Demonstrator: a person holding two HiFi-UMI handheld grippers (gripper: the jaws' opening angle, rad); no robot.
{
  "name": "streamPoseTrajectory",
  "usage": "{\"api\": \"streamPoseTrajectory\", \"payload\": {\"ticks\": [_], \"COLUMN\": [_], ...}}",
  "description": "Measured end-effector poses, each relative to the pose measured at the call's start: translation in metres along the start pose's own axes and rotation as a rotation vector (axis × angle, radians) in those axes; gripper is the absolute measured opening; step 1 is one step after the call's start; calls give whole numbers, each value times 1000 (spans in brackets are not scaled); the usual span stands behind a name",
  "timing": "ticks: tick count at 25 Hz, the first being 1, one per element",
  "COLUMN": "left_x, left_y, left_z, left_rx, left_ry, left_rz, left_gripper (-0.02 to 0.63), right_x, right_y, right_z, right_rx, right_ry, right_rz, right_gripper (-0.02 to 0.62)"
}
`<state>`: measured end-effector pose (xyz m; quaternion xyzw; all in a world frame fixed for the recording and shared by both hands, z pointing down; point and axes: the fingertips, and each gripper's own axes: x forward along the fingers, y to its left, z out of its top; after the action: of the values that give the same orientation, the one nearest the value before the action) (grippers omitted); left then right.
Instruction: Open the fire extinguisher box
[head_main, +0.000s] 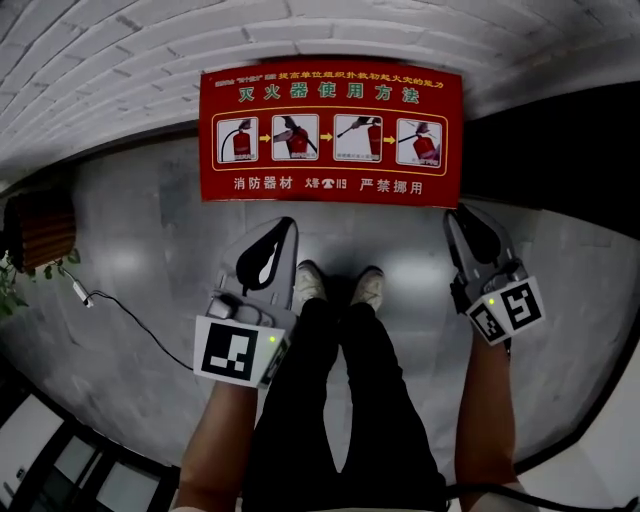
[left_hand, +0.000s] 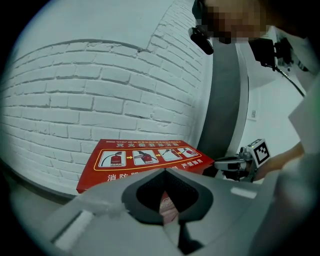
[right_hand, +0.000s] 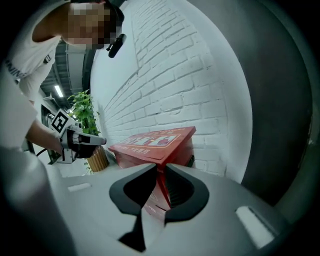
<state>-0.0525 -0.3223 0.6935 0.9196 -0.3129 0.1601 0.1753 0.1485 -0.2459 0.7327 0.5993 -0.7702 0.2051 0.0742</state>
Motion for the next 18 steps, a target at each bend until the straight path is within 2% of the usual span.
{"api": "streamPoseTrajectory", "payload": {"ticks": [9,12,18], "left_x": [0,-1,4], "left_y": [-10,-12,-1], "left_z": [18,44,108], "left_rx": [52,61,61], "left_ry": [-31,-48,-114], "left_rz": [-24,-37,-49], "left_gripper": [6,6,6], "right_x": [-15,-18,3], "right_y": [10,14,1], "right_z": [31,56,135], "right_rx": [-1,20,29], "right_ry": [-63,-73,-102], "right_rz": [-21,-14,-28], "right_gripper": [48,48,46]}}
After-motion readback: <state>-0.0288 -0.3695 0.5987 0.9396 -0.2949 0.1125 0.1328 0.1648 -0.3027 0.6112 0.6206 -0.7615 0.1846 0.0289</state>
